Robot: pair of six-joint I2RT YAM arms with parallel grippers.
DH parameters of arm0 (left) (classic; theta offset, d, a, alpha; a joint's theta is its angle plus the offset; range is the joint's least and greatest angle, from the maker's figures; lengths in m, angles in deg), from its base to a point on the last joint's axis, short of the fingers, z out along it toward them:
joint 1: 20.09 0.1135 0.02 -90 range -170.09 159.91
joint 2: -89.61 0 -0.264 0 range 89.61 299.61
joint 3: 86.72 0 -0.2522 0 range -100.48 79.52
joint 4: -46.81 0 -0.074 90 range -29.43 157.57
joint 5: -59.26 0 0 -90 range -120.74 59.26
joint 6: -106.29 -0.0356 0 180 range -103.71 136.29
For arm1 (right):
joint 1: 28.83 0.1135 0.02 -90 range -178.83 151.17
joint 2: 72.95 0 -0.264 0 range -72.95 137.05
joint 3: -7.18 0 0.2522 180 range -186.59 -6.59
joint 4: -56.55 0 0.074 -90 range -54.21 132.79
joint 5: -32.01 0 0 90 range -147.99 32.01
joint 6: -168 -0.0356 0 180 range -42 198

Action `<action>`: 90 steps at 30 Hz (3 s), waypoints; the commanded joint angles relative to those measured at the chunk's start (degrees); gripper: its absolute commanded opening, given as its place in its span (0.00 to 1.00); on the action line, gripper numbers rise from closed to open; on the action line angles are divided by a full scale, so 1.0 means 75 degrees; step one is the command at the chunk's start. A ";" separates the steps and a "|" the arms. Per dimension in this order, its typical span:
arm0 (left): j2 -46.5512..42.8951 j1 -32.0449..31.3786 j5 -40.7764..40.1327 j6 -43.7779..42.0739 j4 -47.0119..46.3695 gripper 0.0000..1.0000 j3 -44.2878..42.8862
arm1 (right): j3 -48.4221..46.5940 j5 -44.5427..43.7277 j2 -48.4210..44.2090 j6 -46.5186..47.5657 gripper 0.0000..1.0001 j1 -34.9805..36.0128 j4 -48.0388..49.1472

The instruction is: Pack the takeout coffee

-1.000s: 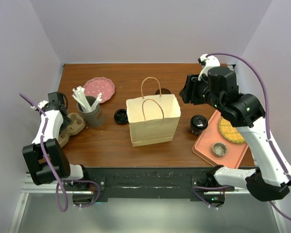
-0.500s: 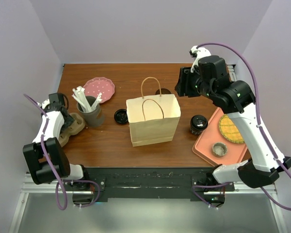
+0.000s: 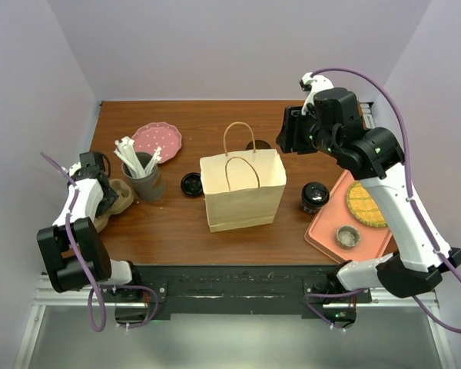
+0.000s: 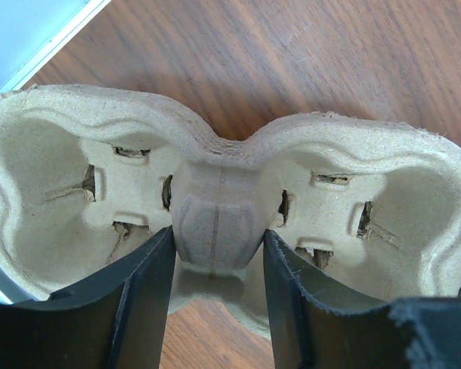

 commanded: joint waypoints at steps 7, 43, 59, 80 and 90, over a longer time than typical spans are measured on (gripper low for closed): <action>-0.0292 0.0040 -0.0457 -0.0246 -0.0335 0.53 -0.0145 | -0.0229 0.0350 0.0086 0.0067 0.52 0.0019 0.0047; -0.0760 0.0040 -0.0375 -0.0586 -0.0136 0.43 -0.0368 | -0.0241 0.0525 0.0003 -0.0273 0.51 0.0031 -0.0340; -0.1030 0.0029 -0.0187 -0.0762 -0.0394 0.61 0.0160 | -0.0113 0.0596 -0.0207 -0.0637 0.51 0.0066 -0.0375; -0.0725 0.0040 0.0082 -0.0012 -0.0640 0.57 0.0535 | -0.0042 0.0690 -0.0125 -0.0578 0.51 0.0066 -0.0317; -0.0807 0.0040 -0.0316 -0.0539 -0.0371 0.44 -0.0132 | 0.0040 0.0678 -0.0090 -0.0578 0.51 0.0066 -0.0247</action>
